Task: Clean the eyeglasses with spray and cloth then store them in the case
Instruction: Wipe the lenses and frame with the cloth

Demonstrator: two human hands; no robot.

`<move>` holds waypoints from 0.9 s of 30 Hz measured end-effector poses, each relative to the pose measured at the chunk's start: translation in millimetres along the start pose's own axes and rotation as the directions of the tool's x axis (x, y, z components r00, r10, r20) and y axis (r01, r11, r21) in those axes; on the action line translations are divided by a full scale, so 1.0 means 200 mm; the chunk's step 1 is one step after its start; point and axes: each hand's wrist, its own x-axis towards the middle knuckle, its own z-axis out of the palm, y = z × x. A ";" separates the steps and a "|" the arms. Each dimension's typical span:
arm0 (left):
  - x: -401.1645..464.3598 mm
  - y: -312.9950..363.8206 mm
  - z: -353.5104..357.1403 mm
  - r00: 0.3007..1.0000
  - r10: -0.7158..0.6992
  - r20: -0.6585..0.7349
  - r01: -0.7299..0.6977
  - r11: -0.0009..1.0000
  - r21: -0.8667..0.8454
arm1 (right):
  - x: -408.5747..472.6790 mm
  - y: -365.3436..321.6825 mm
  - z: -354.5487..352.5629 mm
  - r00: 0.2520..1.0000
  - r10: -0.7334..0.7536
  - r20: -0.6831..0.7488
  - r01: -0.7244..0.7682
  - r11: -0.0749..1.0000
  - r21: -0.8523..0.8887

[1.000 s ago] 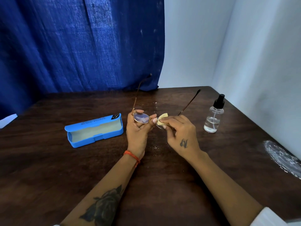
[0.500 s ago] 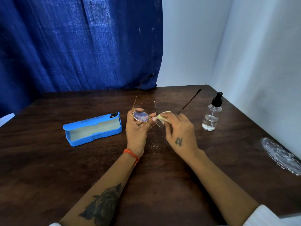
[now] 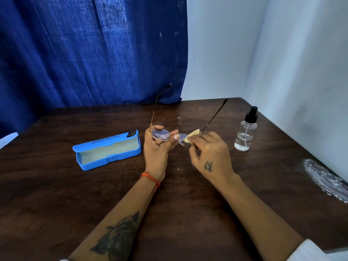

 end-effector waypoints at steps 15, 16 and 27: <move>-0.01 -0.01 0.01 0.999 0.005 0.046 -0.007 0.999 0.041 | 0.04 -0.03 -0.01 0.996 0.073 0.051 -0.078 0.989 0.125; -0.01 -0.01 0.01 0.999 0.005 0.043 -0.007 0.999 0.039 | 0.03 -0.03 -0.02 0.997 0.054 0.055 -0.059 0.995 0.078; 0.01 -0.01 -0.01 0.999 -0.034 -0.011 0.033 0.998 -0.047 | -0.01 -0.07 -0.01 0.998 -0.064 -0.001 0.063 0.983 0.171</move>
